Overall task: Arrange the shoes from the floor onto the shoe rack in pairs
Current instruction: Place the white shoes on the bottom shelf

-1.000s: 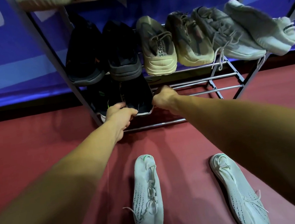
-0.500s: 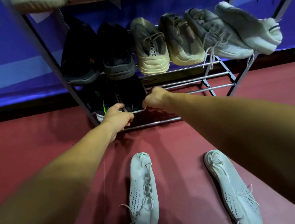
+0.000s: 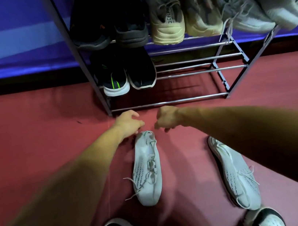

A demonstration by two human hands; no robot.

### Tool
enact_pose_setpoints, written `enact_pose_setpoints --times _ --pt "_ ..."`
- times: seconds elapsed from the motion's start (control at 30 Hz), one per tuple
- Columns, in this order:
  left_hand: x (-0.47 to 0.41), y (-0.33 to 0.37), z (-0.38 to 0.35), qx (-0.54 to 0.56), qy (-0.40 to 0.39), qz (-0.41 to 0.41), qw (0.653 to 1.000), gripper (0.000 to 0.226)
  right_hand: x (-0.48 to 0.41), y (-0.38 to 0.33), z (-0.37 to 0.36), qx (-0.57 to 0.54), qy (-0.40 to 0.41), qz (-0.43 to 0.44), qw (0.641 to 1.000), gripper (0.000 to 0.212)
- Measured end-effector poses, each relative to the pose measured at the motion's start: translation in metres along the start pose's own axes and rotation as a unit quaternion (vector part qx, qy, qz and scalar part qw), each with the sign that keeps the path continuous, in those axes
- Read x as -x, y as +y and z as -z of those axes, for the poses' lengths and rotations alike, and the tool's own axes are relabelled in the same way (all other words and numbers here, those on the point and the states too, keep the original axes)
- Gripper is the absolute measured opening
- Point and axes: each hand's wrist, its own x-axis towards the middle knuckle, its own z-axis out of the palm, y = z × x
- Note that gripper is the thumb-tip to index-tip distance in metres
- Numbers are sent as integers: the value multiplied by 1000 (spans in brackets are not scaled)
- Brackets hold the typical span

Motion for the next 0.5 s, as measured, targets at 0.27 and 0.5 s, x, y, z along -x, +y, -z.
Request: enact_pose_setpoints --times 0.27,0.5 --pt "-5 -30 -14 -89 -44 31 995 18 -9 11 -30 59 -51 -20 997 26" --pt "-9 -51 -23 -192 -91 83 974 28 -41 13 -58 59 -112 -22 992 22"
